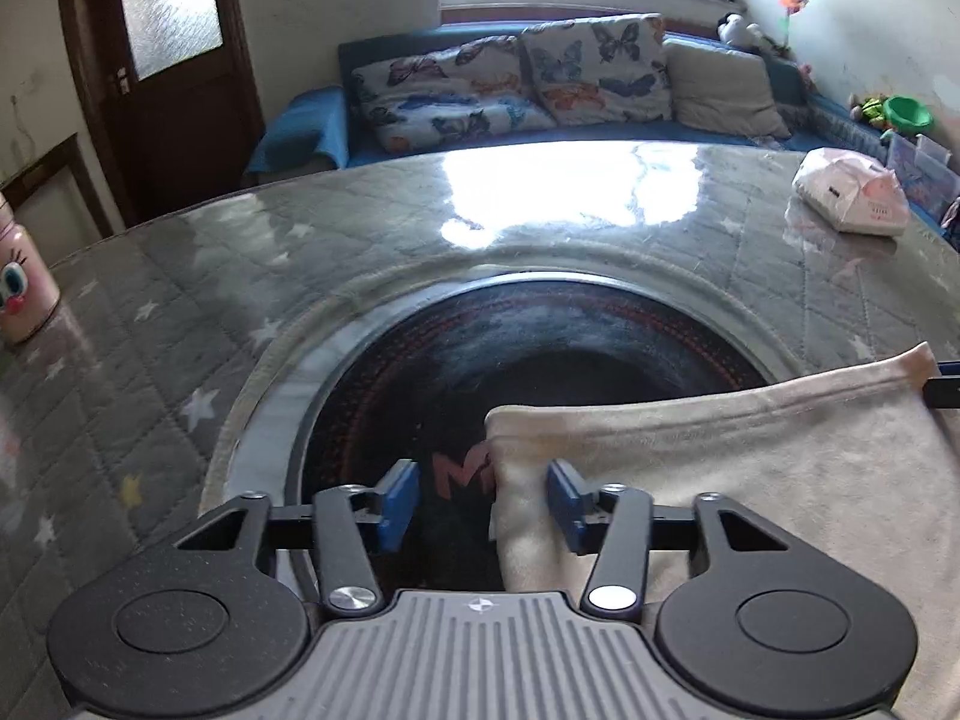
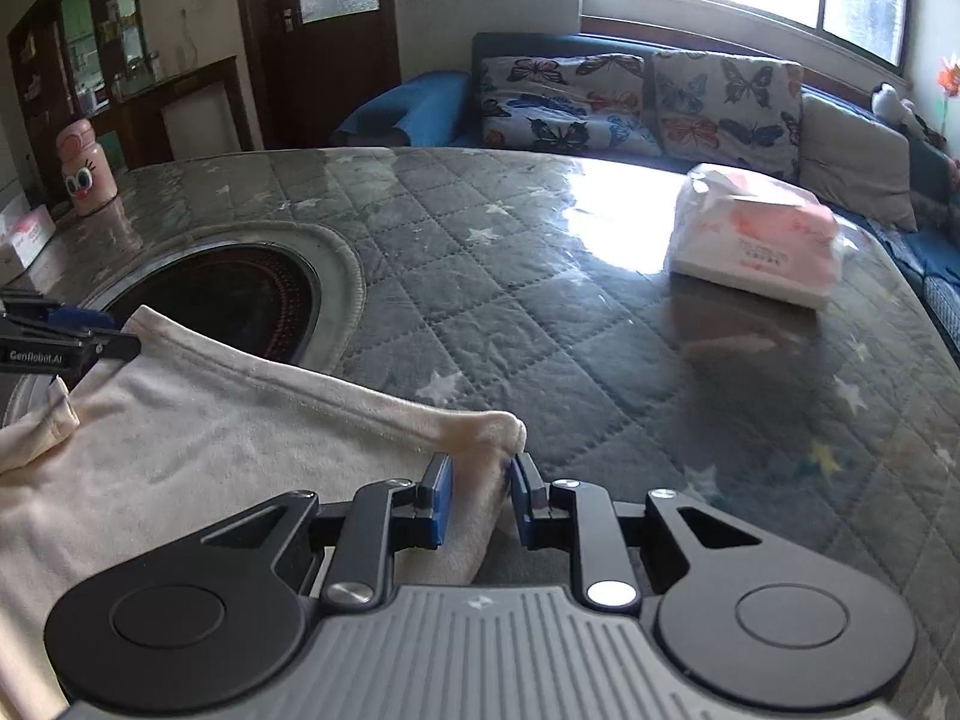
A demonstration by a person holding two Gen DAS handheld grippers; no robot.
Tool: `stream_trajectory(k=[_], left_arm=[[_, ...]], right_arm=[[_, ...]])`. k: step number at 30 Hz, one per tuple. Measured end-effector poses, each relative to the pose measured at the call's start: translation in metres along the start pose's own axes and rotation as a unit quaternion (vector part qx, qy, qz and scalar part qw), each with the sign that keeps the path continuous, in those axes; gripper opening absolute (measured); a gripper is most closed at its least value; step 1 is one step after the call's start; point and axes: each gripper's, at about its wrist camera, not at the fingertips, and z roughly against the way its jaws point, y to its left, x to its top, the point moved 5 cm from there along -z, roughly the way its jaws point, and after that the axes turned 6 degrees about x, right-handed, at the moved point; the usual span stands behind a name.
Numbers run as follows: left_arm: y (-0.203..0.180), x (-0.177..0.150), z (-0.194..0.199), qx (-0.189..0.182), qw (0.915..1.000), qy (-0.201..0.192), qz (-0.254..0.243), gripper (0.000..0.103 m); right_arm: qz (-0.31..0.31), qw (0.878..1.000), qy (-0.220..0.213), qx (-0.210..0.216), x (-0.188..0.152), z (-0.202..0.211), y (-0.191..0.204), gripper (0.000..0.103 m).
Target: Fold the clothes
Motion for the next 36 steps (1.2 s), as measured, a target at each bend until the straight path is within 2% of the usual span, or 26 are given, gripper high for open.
stream_trajectory(k=[1,2,5,10,12,14,17,20,25,28,29,31,36], left_arm=[[0.0,0.002,-0.001,-0.004,1.0,-0.002,0.0,0.025],[0.0,0.003,-0.002,-0.009,0.9999,-0.004,0.0,0.013],[0.001,0.01,-0.005,0.002,0.9998,-0.016,-0.008,0.007],[0.012,0.024,-0.015,0.028,0.9992,-0.029,0.008,0.006],[0.015,0.026,-0.023,0.058,0.9978,-0.033,-0.002,0.006],[0.02,0.026,-0.029,0.063,0.9978,-0.021,0.005,0.009],[0.025,0.022,-0.024,0.053,0.9983,-0.019,0.017,0.01],[0.02,0.018,-0.007,0.038,0.9988,-0.03,0.009,0.01],[-0.007,0.008,0.03,-0.036,0.9986,-0.038,-0.003,0.012],[-0.03,-0.005,0.042,-0.075,0.9967,-0.024,-0.02,0.013],[-0.037,-0.009,0.045,-0.084,0.9959,-0.022,-0.026,0.013],[-0.05,-0.017,0.049,-0.093,0.9948,-0.021,-0.037,0.013],[-0.064,-0.031,0.054,-0.106,0.9932,-0.016,-0.044,0.013]], right_arm=[[0.004,1.0,0.002,0.0,0.003,-0.003,0.001,0.018],[0.005,1.0,0.002,-0.001,0.005,-0.005,0.001,0.009],[0.013,1.0,-0.003,-0.006,0.013,-0.008,0.003,0.005],[0.036,0.999,-0.03,-0.021,0.038,-0.016,0.008,0.005],[0.043,0.999,-0.024,-0.023,0.044,-0.028,0.01,0.005],[0.058,0.998,-0.01,-0.024,0.045,-0.038,0.014,0.009],[0.073,0.997,-0.021,-0.021,0.043,-0.029,0.021,0.015],[0.083,0.996,-0.026,0.004,0.038,-0.007,0.036,0.015],[0.118,0.99,-0.014,0.071,0.006,0.033,0.077,0.015],[0.147,0.983,-0.002,0.113,-0.018,0.057,0.106,0.017],[0.157,0.979,0.002,0.127,-0.027,0.066,0.115,0.022],[0.175,0.973,0.013,0.152,-0.042,0.081,0.131,0.029],[0.226,0.953,0.031,0.199,-0.072,0.107,0.164,0.035]])
